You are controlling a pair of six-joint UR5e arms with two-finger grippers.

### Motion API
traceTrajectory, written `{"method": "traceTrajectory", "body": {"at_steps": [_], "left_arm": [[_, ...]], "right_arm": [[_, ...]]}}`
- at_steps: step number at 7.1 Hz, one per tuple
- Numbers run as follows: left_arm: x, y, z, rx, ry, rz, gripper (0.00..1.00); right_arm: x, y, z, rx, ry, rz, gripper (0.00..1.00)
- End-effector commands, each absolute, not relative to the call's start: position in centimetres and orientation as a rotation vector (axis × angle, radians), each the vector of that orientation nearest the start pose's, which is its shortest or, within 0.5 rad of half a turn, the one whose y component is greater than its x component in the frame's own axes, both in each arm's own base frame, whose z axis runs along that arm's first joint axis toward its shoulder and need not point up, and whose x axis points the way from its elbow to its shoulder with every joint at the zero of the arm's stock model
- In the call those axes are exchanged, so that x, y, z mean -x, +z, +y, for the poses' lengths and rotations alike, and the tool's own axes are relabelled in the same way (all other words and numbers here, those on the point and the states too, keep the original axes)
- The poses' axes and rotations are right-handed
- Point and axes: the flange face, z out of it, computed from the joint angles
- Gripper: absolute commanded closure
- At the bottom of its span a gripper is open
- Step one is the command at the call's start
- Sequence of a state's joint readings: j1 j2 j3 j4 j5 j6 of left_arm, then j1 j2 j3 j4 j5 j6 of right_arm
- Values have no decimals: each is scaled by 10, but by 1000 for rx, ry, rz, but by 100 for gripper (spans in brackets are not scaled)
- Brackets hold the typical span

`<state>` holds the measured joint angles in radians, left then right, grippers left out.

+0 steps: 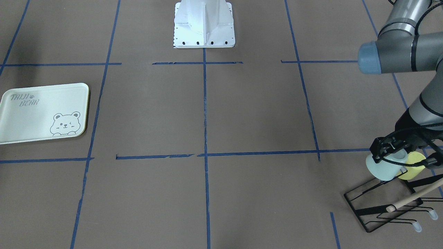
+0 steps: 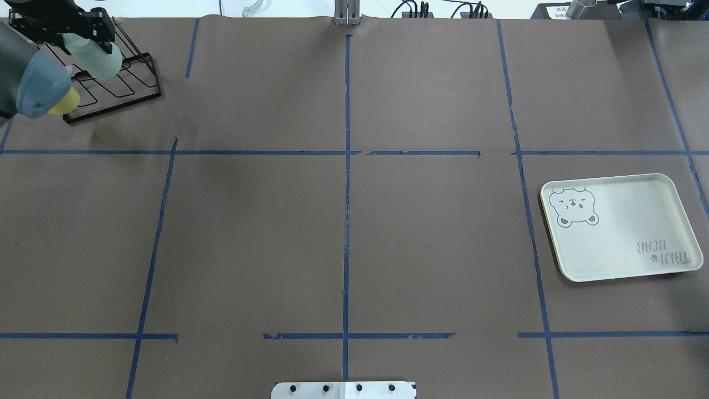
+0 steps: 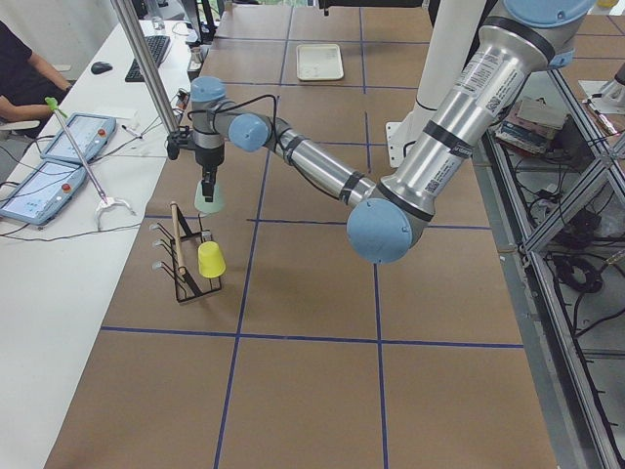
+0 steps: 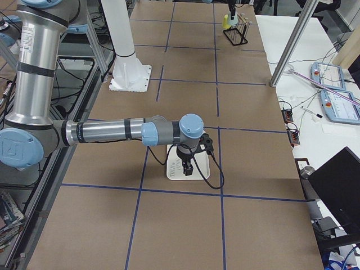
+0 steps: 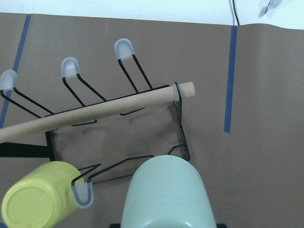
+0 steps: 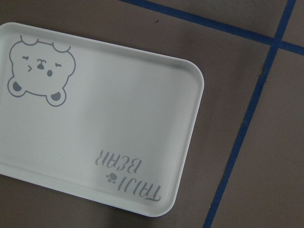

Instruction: Left arm grabs green cup and hands to right arm on tray

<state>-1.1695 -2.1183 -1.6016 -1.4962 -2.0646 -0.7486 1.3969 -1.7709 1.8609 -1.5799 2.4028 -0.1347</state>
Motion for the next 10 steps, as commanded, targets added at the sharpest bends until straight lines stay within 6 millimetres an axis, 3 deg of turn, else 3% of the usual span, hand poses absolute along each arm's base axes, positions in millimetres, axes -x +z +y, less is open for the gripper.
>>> {"method": "traceTrajectory", "body": {"at_steps": [1, 2, 4, 5, 6, 7, 9, 10], "left_arm": [[-172, 304, -632, -164, -209, 689, 88], [-181, 294, -624, -173, -198, 713, 88], [-226, 265, -588, -64, -131, 895, 88], [-256, 247, -571, -81, -87, 996, 88], [-291, 229, -551, -86, -90, 1093, 88], [-314, 213, -532, -84, -105, 1195, 87], [-339, 192, -505, -89, -107, 1379, 88], [-342, 185, -495, -84, -117, 1470, 88]], "right_arm": [[18, 596, -416, -59, -328, -899, 0], [43, 582, -419, -44, -364, -988, 0], [66, 538, -448, -74, -326, -1010, 0], [83, 518, -459, -100, -336, -1015, 0], [106, 481, -483, -100, -269, -1000, 0], [143, 446, -489, -127, -230, -942, 0], [231, 369, -478, -117, -196, -968, 0], [268, 330, -455, -77, -179, -1017, 0]]}}
